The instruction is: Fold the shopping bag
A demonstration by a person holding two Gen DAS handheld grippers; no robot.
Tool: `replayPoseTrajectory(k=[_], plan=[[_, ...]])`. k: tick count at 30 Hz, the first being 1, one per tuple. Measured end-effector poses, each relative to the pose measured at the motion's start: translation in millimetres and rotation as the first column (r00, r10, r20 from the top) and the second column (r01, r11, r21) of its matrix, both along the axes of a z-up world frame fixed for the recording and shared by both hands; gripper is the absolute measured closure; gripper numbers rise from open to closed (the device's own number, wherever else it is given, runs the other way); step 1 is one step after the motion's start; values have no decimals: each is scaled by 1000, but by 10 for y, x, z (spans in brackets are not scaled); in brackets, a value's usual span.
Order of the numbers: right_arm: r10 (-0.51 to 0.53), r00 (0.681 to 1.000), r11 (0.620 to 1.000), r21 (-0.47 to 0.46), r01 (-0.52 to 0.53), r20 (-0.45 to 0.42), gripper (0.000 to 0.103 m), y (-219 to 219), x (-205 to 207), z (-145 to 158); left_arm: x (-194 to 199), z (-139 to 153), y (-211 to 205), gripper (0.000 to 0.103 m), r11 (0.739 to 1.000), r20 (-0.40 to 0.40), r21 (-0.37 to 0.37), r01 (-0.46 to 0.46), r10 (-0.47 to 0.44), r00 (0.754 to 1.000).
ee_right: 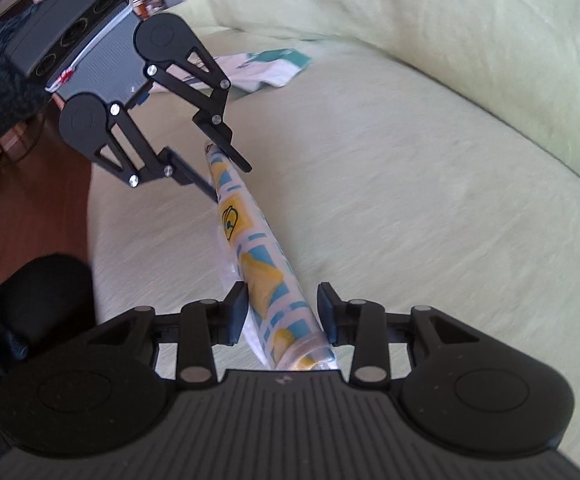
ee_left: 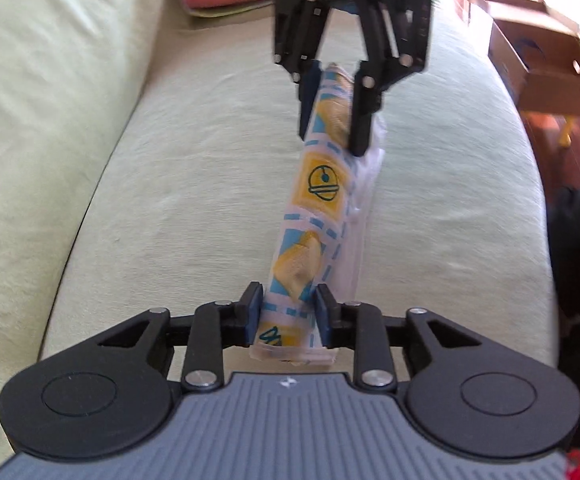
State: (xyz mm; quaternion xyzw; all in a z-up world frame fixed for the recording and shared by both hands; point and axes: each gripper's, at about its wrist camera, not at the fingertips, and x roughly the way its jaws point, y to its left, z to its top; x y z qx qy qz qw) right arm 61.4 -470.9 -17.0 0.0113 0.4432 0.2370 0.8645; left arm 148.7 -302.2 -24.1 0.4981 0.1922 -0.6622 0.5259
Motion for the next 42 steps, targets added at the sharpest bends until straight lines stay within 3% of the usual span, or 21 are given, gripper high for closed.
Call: replayPoseTrajectory(k=[4,5,6,9,10,12,14,17,19,23,24,28,30,32,33,34,36,37,39,41,42], plan=[[-58,998,998,26,59,-25,60,-212,194,-91,211,-42,-112,57,999,-26,-16,-49,49,998],[-72,997,997,30,73,-32,58,-255,229,-113,268,-49,-132,88,997,-25,-30,-72,71,997],[-88,995,996,23,88,-37,57,-285,241,-138,334,-78,-160,103,994,16,-37,-106,106,994],[-145,989,989,-30,144,-36,78,-378,295,-235,473,-114,-133,103,987,86,-56,-151,155,984],[-163,986,986,-26,162,-33,80,-406,328,-228,475,-67,-107,103,986,67,-75,-149,154,986],[-164,986,978,-130,162,-3,99,-335,401,-247,318,90,-40,103,985,17,-148,-94,97,995],[-116,993,963,-248,109,-17,99,-197,429,-357,150,125,-46,103,985,3,-169,-44,45,999],[-117,993,960,-253,116,14,100,-138,352,-308,-79,-8,-138,103,989,-9,-143,30,-32,999],[-113,993,949,-293,121,45,100,-52,282,-302,-115,-241,-236,103,995,53,-94,27,-22,998],[-103,988,908,-395,140,114,99,78,250,-304,28,-268,-319,103,993,-22,-101,-66,64,998],[-102,984,893,-422,155,145,97,101,340,-319,24,-280,-331,103,993,-18,-95,-67,65,998],[-81,932,870,-431,239,353,91,432,-81,-12,27,-272,-395,103,995,-20,-68,-80,78,997],[4,916,861,-467,201,401,74,696,-297,43,39,-242,-428,103,995,-19,-55,-79,78,997],[138,913,816,-567,115,383,59,1031,-487,-66,51,-226,-450,103,996,-14,-44,-76,75,997],[221,906,758,-648,73,360,55,1200,-560,-195,50,-224,-465,103,997,-10,-37,-75,74,997],[309,895,657,-752,44,322,56,1362,-625,-386,50,-223,-472,103,997,-8,-34,-75,74,997],[383,883,534,-845,27,271,67,1477,-644,-635,58,-221,-481,103,997,-9,-31,-76,76,997],[400,878,496,-867,34,263,71,1493,-619,-759,61,-224,-484,103,996,-9,-33,-77,77,997],[389,880,497,-866,50,274,68,1485,-553,-816,58,-227,-473,103,997,4,-43,-66,67,998],[347,901,529,-848,43,262,67,1452,-446,-766,27,-215,-415,103,998,47,-57,-25,28,999],[338,907,544,-839,29,251,67,1428,-416,-728,-12,-213,-364,95,998,82,-65,1,4,997]])
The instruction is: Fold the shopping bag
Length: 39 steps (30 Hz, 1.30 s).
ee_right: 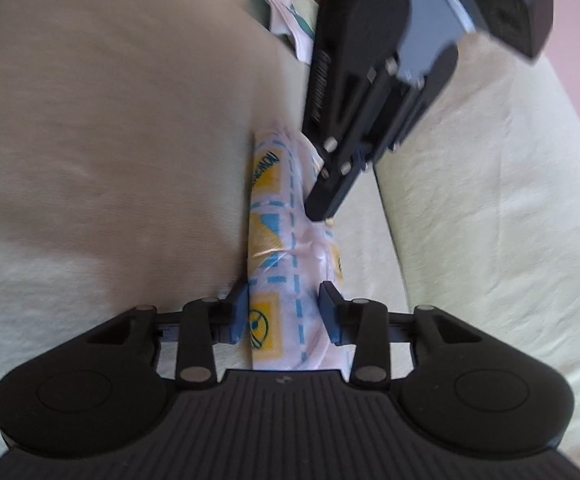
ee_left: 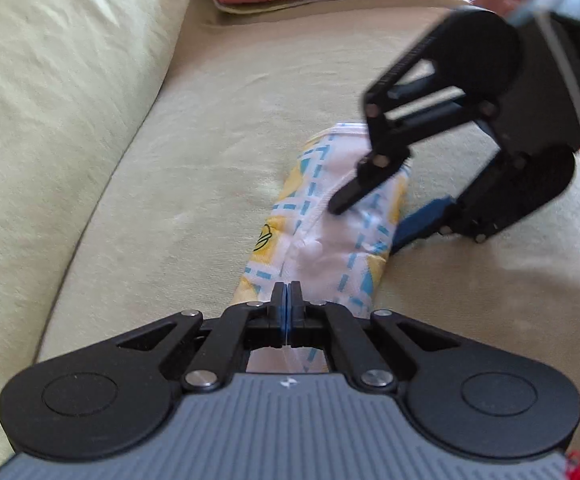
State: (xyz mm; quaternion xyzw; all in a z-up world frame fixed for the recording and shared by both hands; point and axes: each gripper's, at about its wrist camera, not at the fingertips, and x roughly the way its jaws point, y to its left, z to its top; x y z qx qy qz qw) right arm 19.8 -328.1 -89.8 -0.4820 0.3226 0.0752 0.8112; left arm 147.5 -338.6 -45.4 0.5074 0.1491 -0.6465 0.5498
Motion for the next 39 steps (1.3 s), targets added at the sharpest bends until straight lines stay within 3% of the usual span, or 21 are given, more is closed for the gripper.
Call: replayPoseTrajectory(k=[2,5,7,8,9,11,12,14,17,19,21,22,24,29,32,33,35,39], plan=[[6,1000,1000,30,-5,-28,67,-54,8,70,-155,15,142,90,997,93,-1,72,-72,993],[11,998,998,56,-8,-67,67,-107,37,130,-377,-67,337,67,986,228,23,167,-168,959],[16,995,998,67,-10,-95,67,-113,77,173,-461,-282,383,67,977,363,46,208,-210,908],[14,994,997,83,-5,-107,67,-132,94,203,-477,-364,385,66,973,395,66,222,-230,889],[12,993,995,99,-1,-119,67,-151,111,235,-504,-480,390,59,965,440,91,245,-260,860],[6,990,991,134,13,-142,66,-182,149,293,-557,-640,413,59,951,520,103,290,-300,800],[-4,988,986,163,29,-153,66,-206,169,327,-566,-681,388,60,952,540,99,291,-297,787],[-7,987,981,192,37,-158,66,-251,179,349,-537,-681,324,61,956,519,96,277,-286,806],[9,991,986,166,13,-134,65,-274,170,284,-393,-575,232,63,959,424,101,265,-282,861],[49,997,999,15,-48,-56,63,-183,43,154,-271,-483,140,63,960,340,113,255,-279,898],[93,996,985,-150,-91,6,63,-83,-40,-104,-156,-416,59,62,959,266,125,255,-280,922],[103,994,975,-202,-94,35,65,-39,-77,-198,-100,-387,25,62,959,231,126,254,-277,932],[83,995,974,-215,-68,60,71,-28,-70,-271,21,-334,-34,61,961,161,118,249,-266,950],[-14,997,993,-118,23,70,68,-170,138,-244,240,-278,-119,60,977,47,76,200,-204,978],[-13,999,990,-137,18,37,65,-184,255,-193,241,-286,-108,60,981,47,63,184,-187,981],[-6,1000,989,-145,10,28,55,-187,281,-165,209,-301,-92,60,981,65,63,184,-188,980],[-3,1000,985,-173,5,15,44,-223,302,-102,178,-325,-87,60,981,89,63,186,-191,977],[22,998,994,-102,-28,-61,56,-342,425,-59,182,-342,-65,59,981,93,57,184,-188,978]])
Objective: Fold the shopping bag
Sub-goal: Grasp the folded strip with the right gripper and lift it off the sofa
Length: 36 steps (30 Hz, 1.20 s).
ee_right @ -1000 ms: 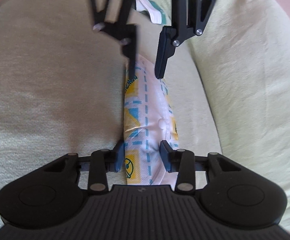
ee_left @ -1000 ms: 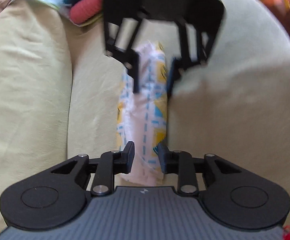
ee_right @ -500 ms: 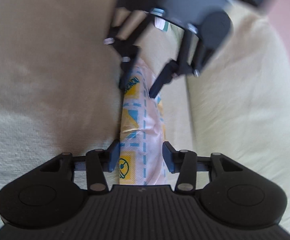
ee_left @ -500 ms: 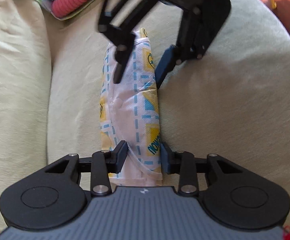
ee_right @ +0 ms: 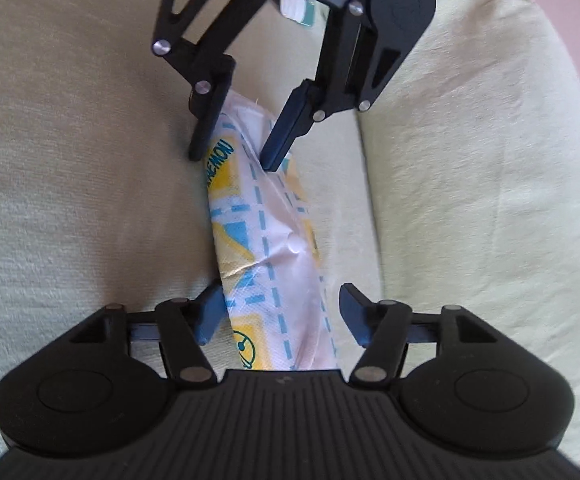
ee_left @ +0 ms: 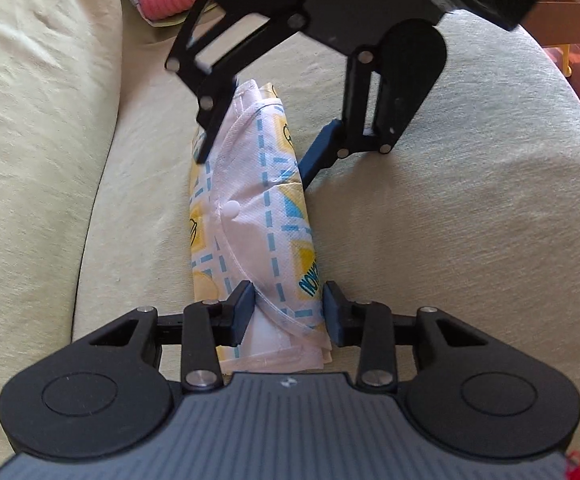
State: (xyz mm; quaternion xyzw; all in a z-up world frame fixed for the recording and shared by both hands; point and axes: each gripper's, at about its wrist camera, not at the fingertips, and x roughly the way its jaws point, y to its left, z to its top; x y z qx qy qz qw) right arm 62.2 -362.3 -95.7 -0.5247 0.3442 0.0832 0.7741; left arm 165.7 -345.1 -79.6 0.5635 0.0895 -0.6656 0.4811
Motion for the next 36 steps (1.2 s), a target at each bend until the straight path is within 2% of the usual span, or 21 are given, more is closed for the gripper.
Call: replayPoseTrajectory(k=[3,6,8,12,14,16,19,20,21,22,23,24,25,26,28,30,33,35,36], plan=[[-8,999,994,113,13,-47,55,-133,58,101,8,-23,-50,55,999,-6,-19,-28,28,1000],[-76,989,962,250,105,-124,58,-254,204,292,23,-12,-52,56,995,1,-65,-71,72,997],[-100,980,943,296,149,-173,59,-279,319,416,4,13,-21,58,993,16,-78,-86,88,996],[-101,941,840,480,254,-322,60,-384,393,746,-148,155,162,64,997,2,-46,-63,63,998],[-57,903,747,582,321,-426,60,-424,312,895,-263,215,267,69,999,-7,-20,-36,36,999],[-26,872,674,636,376,-488,61,-467,243,949,-324,280,336,70,999,-56,5,-36,37,998],[-11,856,625,665,410,-517,61,-470,166,979,-304,340,383,71,996,-146,22,-89,91,985],[-28,865,630,663,404,-501,62,-453,147,983,-319,373,447,71,993,-177,28,-116,119,977],[-50,884,660,649,379,-465,62,-391,95,989,-310,407,482,71,990,-208,31,-141,144,968],[-71,907,727,601,332,-415,63,-282,19,970,-255,410,394,71,987,-224,35,-155,159,962],[-74,930,819,510,263,-361,65,-151,-56,884,-200,418,324,71,986,-241,43,-163,169,956],[-68,948,890,410,198,-310,68,-32,-123,798,-145,417,284,71,985,-253,52,-165,173,952],[-52,956,924,350,155,-287,69,13,-139,722,-87,396,258,71,985,-255,60,-163,173,951],[-45,960,931,336,141,-277,72,30,-157,682,-73,385,221,71,985,-246,63,-162,172,954],[-60,955,894,410,180,-289,73,-63,-102,676,-67,388,141,69,984,-231,62,-167,177,957],[-76,945,831,503,236,-318,73,-235,0,696,-2,382,95,62,977,-228,46,-207,211,950],[-110,924,712,620,331,-367,73,-483,163,700,72,362,33,50,955,-180,10,-295,292,939],[-145,899,606,681,410,-413,73,-646,252,711,95,384,5,47,936,-159,-3,-352,347,924],[-160,890,570,696,436,-427,73,-718,283,739,81,398,-20,46,924,-153,-9,-383,378,913]])
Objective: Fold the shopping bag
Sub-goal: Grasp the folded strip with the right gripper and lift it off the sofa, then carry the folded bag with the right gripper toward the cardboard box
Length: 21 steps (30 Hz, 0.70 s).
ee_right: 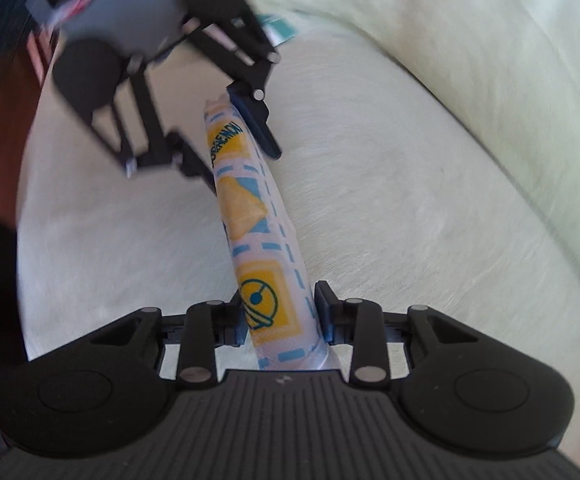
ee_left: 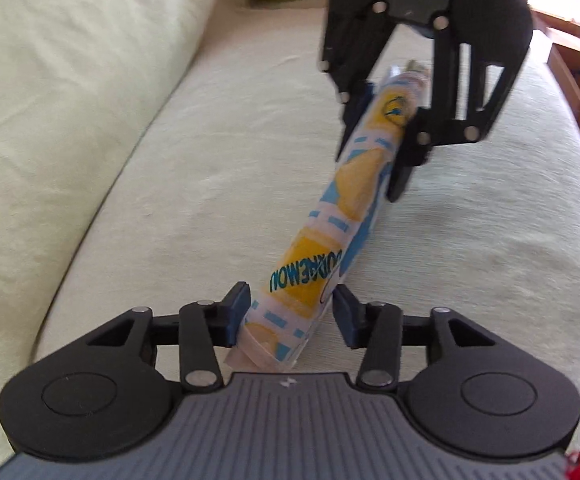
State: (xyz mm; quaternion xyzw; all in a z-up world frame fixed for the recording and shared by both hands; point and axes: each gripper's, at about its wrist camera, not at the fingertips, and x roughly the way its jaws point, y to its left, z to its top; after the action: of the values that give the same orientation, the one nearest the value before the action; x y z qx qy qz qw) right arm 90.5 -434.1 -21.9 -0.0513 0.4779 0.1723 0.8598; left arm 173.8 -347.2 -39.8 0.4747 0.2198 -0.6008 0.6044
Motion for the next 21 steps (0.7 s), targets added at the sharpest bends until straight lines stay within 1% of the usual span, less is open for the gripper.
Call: replayPoseTrajectory(k=[2,3,5,7,8,9,10,11,12,13,14,15,16,17,18,19,20,21], plan=[[-66,997,996,62,68,-27,73,-52,-11,1,-83,22,-16,42,999,13,3,-32,32,999],[-109,993,987,114,114,-50,73,-74,-61,-9,-142,39,-5,39,999,24,4,-44,44,999],[-160,983,965,194,175,-87,73,-86,-193,-53,-268,65,38,39,999,14,27,-28,28,1000],[-179,978,951,238,199,-104,73,-74,-349,-94,-357,85,78,36,999,-3,40,-2,2,1000],[-188,976,943,258,212,-113,73,-72,-418,-107,-408,82,94,36,998,6,58,9,-9,1000],[-198,972,935,272,226,-125,74,-82,-456,-87,-447,57,105,38,996,47,87,11,-15,999],[-218,965,921,297,252,-143,75,-62,-591,-114,-481,26,115,39,993,95,118,10,-21,995],[-239,958,907,318,278,-158,76,-73,-691,-133,-480,29,136,47,992,95,127,-11,-1,995],[-287,941,873,354,334,-179,76,-104,-839,-171,-467,44,159,60,991,79,130,-38,28,996],[-323,928,843,388,372,-187,76,-166,-926,-183,-450,71,175,62,991,45,119,-65,60,997],[-362,911,807,424,412,-198,76,-225,-1024,-204,-434,113,195,63,990,-18,93,-105,107,994],[-415,883,744,477,468,-218,76,-259,-1197,-289,-437,160,223,64,986,-108,55,-158,163,981],[-463,853,677,525,515,-240,76,-292,-1357,-375,-451,180,243,64,981,-176,31,-194,196,965],[-497,829,618,567,545,-255,76,-322,-1454,-471,-485,177,264,64,971,-262,10,-240,234,936],[-549,786,512,628,586,-284,76,-347,-1628,-606,-543,147,281,64,957,-357,-1,-289,270,894],[-586,746,416,672,613,-317,76,-347,-1775,-720,-588,112,293,64,947,-416,-2,-322,292,861],[-607,721,354,699,621,-333,76,-329,-1872,-796,-656,66,293,64,936,-475,4,-352,311,823],[-637,689,270,737,620,-346,76,-282,-2032,-888,-744,17,290,64,927,-520,11,-375,326,789]])
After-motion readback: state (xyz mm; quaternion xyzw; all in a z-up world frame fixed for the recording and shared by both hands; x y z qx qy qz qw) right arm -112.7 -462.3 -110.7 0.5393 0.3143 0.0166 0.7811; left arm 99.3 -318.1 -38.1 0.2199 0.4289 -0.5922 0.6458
